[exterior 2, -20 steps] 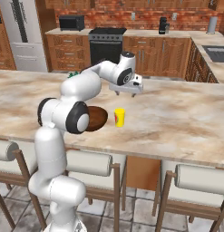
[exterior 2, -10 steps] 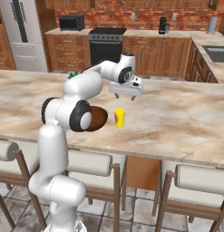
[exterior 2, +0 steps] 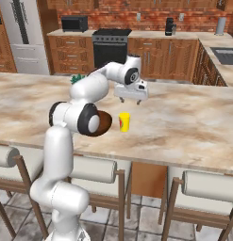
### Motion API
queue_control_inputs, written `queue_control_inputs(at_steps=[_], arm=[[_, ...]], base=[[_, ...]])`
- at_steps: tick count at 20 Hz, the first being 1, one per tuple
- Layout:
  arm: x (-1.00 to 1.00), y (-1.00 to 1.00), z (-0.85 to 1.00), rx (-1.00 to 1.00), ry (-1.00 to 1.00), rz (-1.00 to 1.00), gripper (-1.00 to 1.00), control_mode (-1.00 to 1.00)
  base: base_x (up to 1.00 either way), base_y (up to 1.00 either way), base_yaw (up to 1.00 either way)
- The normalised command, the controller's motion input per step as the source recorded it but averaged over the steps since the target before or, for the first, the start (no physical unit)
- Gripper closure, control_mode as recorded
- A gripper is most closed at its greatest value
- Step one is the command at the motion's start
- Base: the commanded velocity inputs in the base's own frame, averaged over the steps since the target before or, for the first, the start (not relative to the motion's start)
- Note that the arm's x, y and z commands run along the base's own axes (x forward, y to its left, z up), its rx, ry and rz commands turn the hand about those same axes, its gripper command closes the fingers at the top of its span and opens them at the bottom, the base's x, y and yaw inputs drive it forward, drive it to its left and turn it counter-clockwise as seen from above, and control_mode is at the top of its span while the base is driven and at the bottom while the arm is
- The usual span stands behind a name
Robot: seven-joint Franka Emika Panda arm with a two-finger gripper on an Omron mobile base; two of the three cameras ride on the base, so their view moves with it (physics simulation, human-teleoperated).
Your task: Place the cup inside the bowl on the dining table and move the bowl to any counter.
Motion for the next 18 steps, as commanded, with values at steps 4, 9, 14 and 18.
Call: queue_control_inputs(at_steps=[4, 9, 14, 18], arm=[[0.22, 0.00, -0.31, 0.00, 0.00, 0.00, -1.00, -1.00], [0.21, 0.00, -0.23, 0.00, 0.00, 0.00, -1.00, -1.00], [0.16, 0.00, -0.05, 0.00, 0.00, 0.00, -1.00, -1.00], [0.11, 0.00, 0.00, 0.00, 0.00, 0.00, -1.00, -1.00]], base=[[0.00, 0.00, 0.00], [0.00, 0.00, 0.00], [0.00, 0.00, 0.00], [0.00, 0.00, 0.00]])
